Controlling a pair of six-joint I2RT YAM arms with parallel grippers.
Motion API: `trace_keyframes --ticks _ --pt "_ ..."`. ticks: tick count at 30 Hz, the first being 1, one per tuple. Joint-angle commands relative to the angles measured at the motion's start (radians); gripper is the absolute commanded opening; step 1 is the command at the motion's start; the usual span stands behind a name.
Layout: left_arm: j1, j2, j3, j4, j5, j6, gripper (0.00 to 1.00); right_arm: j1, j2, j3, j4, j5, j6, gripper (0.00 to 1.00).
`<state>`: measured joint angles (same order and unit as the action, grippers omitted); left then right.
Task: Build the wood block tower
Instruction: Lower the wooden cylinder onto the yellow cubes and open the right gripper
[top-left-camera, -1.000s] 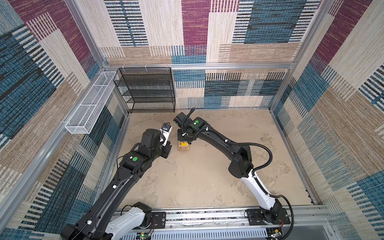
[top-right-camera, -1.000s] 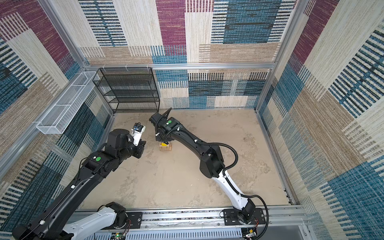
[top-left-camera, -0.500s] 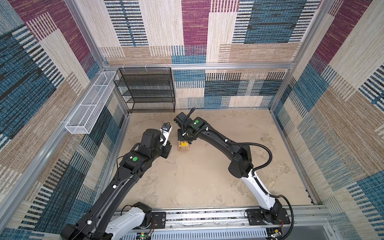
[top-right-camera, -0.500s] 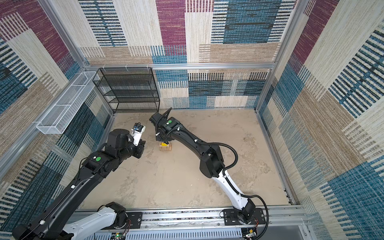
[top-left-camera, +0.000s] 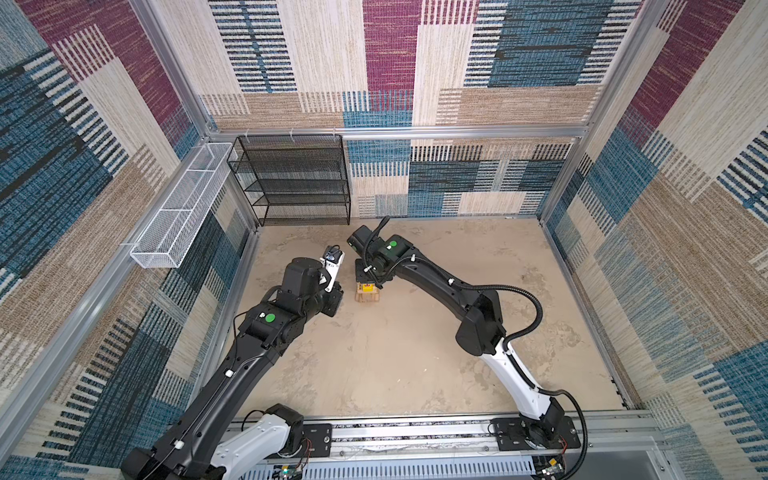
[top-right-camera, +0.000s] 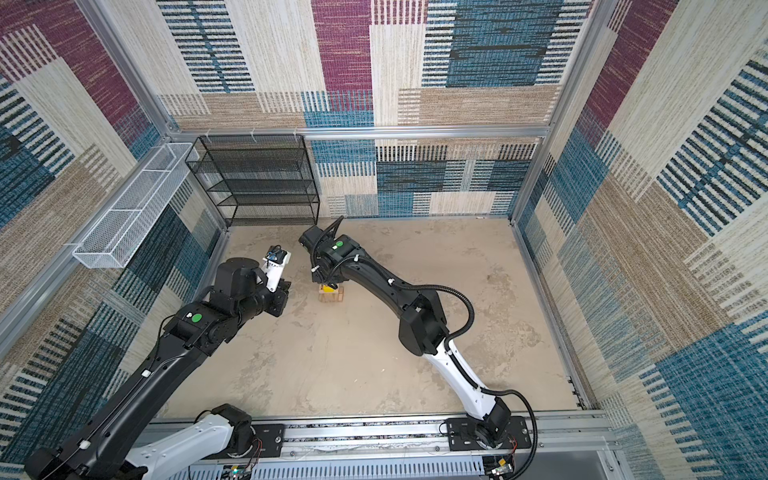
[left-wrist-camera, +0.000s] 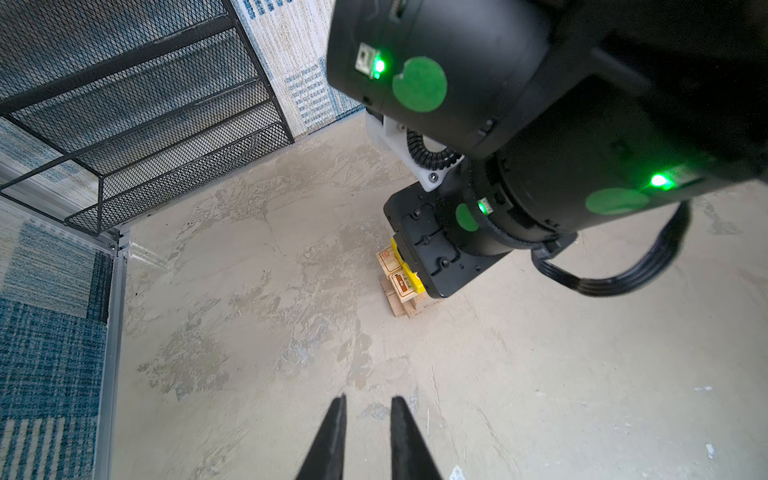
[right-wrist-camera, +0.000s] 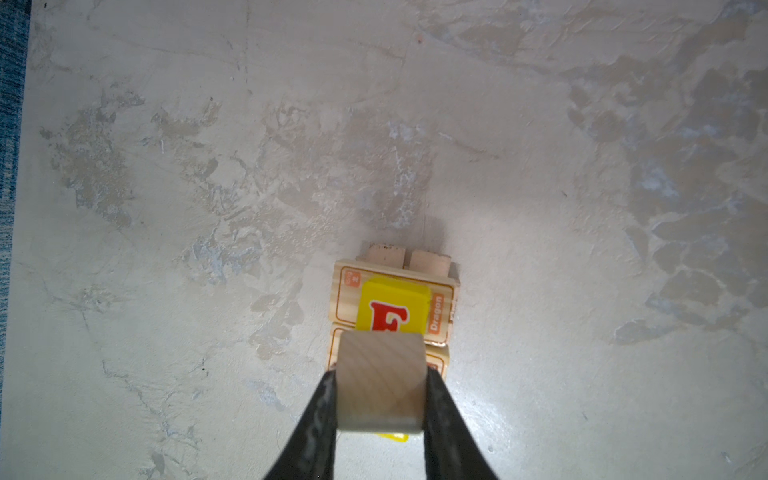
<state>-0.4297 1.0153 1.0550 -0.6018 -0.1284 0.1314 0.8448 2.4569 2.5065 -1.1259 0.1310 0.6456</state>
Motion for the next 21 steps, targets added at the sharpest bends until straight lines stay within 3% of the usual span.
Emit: trace_keyframes --ticks 1,21 --pt "0.001 0.000 0.005 0.011 -0.005 -0.008 0.23 0.001 0.002 0.006 -0.009 0.008 -0.001 0.32" --pt "0.001 0.001 0.007 0.009 -0.004 -0.009 0.23 0.002 0.005 0.017 -0.018 0.005 0.006 0.40"
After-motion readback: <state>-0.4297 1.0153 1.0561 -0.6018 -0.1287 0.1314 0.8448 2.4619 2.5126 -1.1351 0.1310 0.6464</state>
